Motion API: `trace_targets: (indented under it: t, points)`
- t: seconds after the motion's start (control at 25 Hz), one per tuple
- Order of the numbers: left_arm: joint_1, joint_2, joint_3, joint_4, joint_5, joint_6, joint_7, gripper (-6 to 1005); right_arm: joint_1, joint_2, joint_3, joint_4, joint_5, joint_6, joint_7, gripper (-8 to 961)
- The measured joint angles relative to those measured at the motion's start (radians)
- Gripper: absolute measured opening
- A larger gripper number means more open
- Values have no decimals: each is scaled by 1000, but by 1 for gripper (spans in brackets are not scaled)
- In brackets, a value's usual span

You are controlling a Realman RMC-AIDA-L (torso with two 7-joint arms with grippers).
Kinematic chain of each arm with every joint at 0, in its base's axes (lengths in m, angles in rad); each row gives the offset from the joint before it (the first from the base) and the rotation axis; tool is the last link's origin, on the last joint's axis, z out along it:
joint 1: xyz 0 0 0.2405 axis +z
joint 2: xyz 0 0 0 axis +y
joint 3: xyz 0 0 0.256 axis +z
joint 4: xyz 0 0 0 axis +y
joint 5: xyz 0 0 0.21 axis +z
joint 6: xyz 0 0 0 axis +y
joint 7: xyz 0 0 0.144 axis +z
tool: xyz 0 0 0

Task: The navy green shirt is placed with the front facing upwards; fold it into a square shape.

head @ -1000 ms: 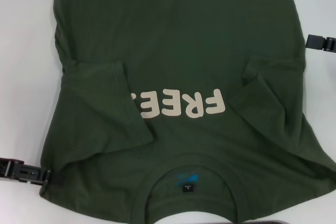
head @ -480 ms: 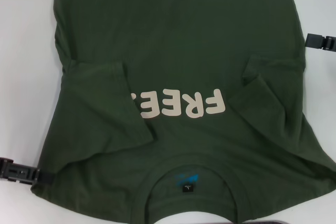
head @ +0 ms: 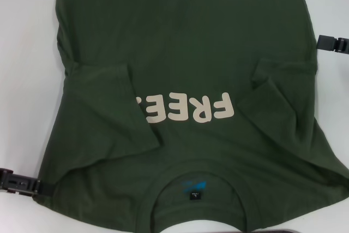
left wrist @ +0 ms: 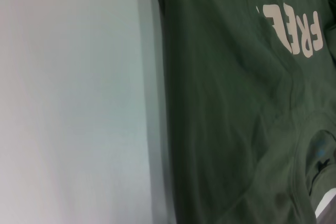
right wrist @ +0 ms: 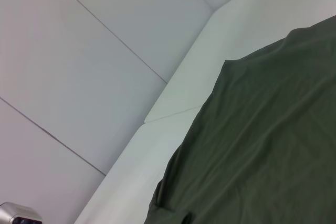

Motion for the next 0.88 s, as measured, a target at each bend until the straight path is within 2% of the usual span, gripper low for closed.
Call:
trace_targets:
  t: [0.24,0.88]
  points:
    - [0,-7,3,1,0,-11,2,899,-1,0,0,0,2,0,0,699]
    - [-38,-43,6,-6,-2,-8,6,890,-2,0,0,-1,2,-1,0,699]
